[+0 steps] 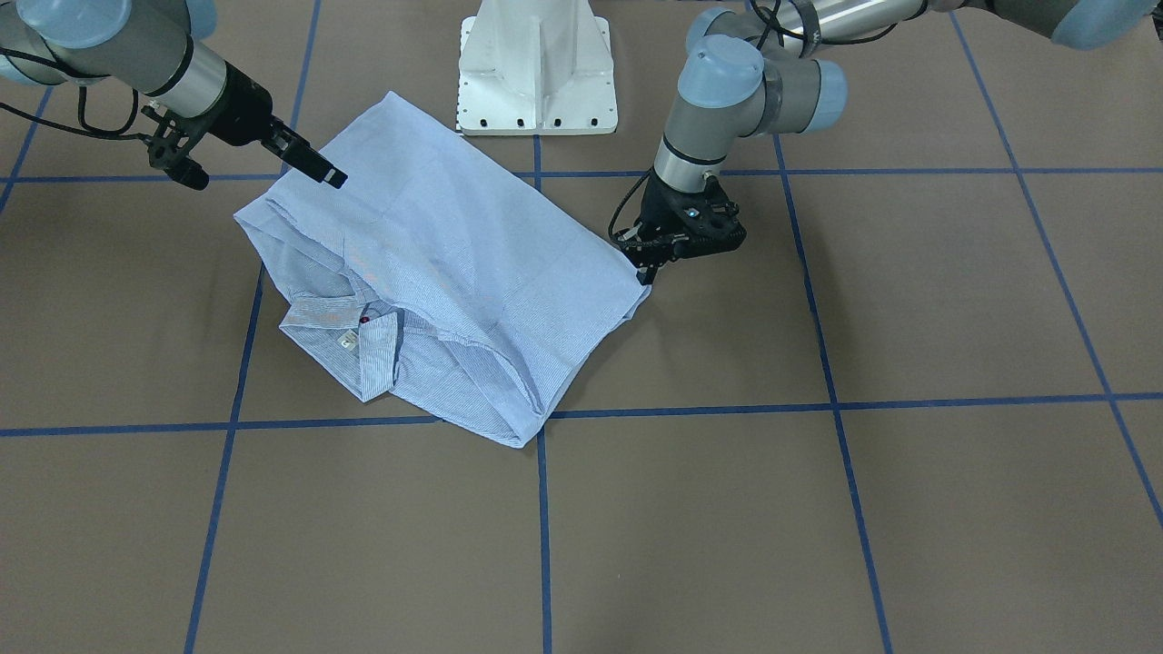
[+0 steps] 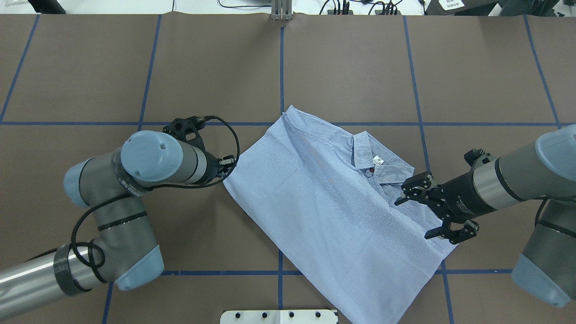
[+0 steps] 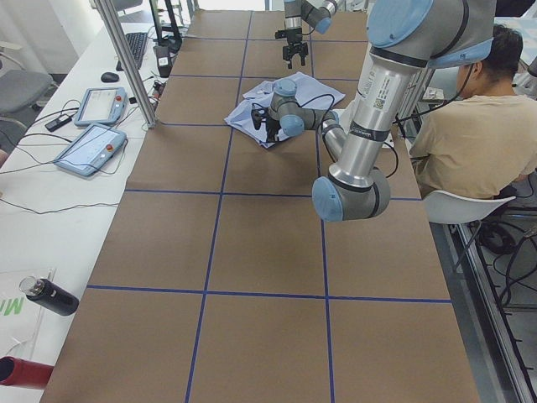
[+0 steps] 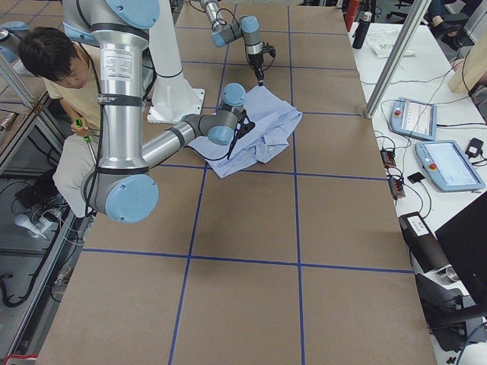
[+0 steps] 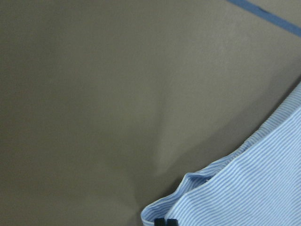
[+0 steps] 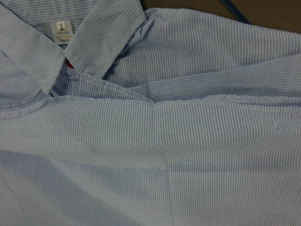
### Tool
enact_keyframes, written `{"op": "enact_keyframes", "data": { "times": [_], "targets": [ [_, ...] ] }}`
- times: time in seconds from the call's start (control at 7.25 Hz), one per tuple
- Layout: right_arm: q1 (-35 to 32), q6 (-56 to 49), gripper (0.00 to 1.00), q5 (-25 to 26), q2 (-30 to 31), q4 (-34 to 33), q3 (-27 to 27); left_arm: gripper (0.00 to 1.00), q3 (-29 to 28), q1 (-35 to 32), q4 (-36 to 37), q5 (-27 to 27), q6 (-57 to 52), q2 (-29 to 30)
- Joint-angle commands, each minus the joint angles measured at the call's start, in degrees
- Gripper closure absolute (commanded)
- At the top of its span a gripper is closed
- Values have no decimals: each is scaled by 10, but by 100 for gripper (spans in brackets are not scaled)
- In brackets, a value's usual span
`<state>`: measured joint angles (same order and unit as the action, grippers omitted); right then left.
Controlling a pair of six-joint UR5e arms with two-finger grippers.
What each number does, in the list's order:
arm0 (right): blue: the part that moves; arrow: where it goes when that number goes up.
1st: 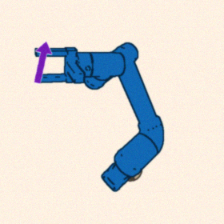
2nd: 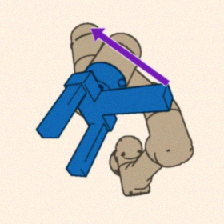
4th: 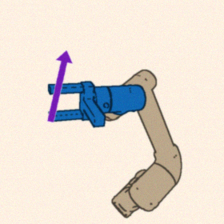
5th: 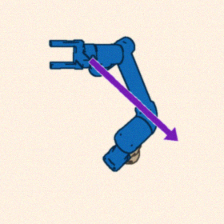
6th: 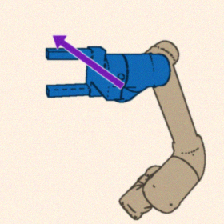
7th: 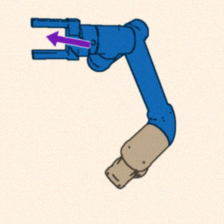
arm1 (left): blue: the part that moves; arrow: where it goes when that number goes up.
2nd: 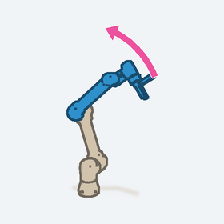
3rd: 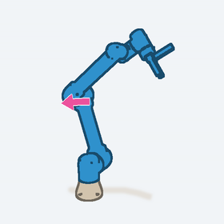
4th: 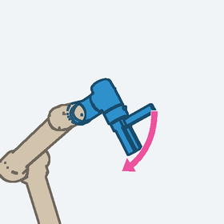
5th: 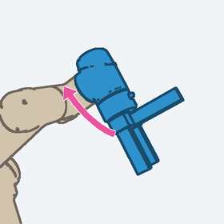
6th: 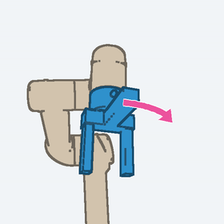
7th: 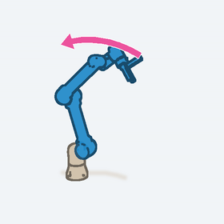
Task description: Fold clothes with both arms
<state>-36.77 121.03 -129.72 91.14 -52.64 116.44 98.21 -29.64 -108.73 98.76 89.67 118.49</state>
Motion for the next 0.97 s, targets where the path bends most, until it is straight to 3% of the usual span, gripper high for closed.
{"op": "enact_keyframes", "data": {
  "times": [0.0,0.41,0.55,0.69,0.83],
  "targets": [
    [-15,-1,0,4,-3,0,-2,100,-112,-72,-35,-1,-45,74],
    [-32,-1,0,60,-83,-2,-40,100,-355,-128,-217,-1,-131,171],
    [-32,0,0,88,-117,-3,-59,95,-382,-133,-221,-1,-153,191],
    [-27,-1,0,156,-140,-3,-77,1,-381,-138,-221,-1,-185,191],
    [-3,-1,0,219,-182,-4,-115,0,-367,-140,-214,0,-187,186]
  ]
}}
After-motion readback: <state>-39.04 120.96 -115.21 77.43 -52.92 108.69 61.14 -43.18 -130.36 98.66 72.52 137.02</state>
